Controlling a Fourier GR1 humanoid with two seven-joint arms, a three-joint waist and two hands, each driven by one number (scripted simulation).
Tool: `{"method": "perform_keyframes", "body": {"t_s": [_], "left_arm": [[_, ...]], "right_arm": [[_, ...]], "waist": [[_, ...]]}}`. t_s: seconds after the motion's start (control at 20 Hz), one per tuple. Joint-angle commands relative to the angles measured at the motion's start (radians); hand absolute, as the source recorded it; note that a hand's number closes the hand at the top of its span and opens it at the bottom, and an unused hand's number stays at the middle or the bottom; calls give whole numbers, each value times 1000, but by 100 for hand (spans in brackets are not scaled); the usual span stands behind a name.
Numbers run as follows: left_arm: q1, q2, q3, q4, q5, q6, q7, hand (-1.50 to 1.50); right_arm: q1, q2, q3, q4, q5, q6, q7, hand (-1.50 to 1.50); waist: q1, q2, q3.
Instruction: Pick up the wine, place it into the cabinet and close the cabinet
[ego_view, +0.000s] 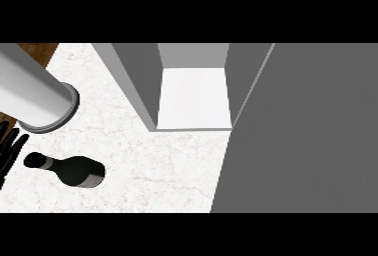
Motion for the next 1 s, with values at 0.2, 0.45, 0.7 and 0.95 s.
{"method": "perform_keyframes", "body": {"t_s": [0.2, 0.45, 0.7, 0.95], "left_arm": [[1, 9, 30, 178, -89, -59, -148, -150], [-38, -36, -31, 245, -209, -15, -198, -150], [-70, -4, -14, 443, -262, -64, -340, -150], [-96, 12, 7, 611, -314, -57, -475, -150]], "right_arm": [[3, -44, 27, -175, 132, -36, 69, -150], [12, -71, 39, -196, 133, -55, 81, -150], [-54, -63, 69, -180, 161, -88, 136, -150], [24, -128, 56, -228, 114, -86, 83, -150]], "waist": [[1, 1, 0], [-3, 1, 1], [-2, 0, -1], [-14, 0, 0]]}}
